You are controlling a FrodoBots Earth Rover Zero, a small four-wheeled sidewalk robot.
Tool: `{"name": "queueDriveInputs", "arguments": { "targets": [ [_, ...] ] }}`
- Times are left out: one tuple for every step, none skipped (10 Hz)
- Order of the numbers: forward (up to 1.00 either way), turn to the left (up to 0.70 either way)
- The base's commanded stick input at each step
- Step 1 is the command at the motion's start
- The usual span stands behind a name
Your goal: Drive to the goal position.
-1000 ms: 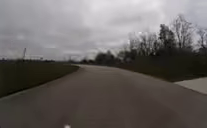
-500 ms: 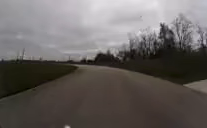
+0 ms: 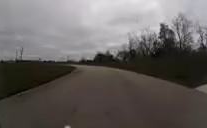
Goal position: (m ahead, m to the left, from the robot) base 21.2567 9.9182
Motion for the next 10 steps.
{"name": "queueDriveInputs", "arguments": {
  "targets": [
    [1.0,0.0],
    [1.0,0.0],
    [1.0,0.0],
    [1.0,0.0],
    [1.0,0.0],
    [1.0,0.0],
    [1.0,0.0],
    [1.0,0.0],
    [1.0,0.0],
    [1.0,0.0]
  ]
}}
